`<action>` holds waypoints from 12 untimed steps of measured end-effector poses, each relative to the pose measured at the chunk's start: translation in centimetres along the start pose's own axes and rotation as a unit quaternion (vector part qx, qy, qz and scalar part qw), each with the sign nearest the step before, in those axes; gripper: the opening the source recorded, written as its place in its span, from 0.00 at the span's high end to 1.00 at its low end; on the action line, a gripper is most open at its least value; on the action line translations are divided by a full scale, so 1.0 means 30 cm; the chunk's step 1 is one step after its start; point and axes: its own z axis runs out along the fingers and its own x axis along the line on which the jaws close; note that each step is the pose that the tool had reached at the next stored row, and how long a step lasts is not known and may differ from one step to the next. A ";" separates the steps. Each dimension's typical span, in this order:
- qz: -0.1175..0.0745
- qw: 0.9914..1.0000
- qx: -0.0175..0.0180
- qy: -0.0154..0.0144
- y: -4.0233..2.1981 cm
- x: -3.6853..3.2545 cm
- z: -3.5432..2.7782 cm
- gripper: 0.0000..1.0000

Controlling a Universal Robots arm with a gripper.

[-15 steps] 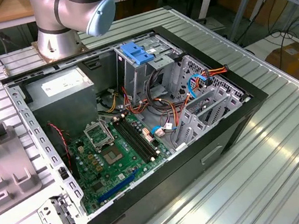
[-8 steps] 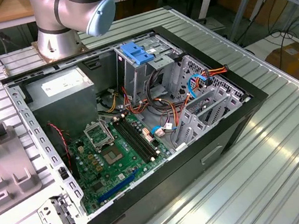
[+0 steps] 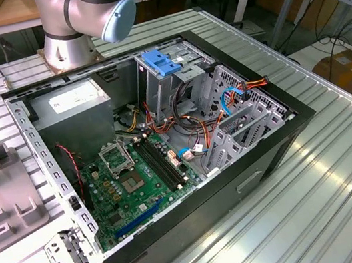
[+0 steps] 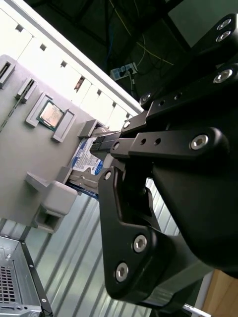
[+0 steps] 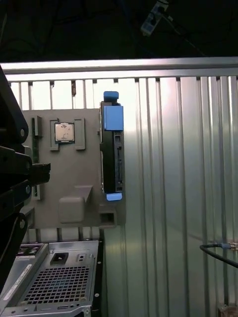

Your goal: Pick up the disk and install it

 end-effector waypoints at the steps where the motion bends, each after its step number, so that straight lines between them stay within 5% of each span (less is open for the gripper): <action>1: -0.004 1.000 0.000 0.000 0.000 0.000 0.000 0.89; 7: -0.037 0.999 -0.001 0.002 0.000 0.000 0.000 0.89; 12: -0.082 0.997 -0.002 0.004 0.000 0.000 0.000 0.89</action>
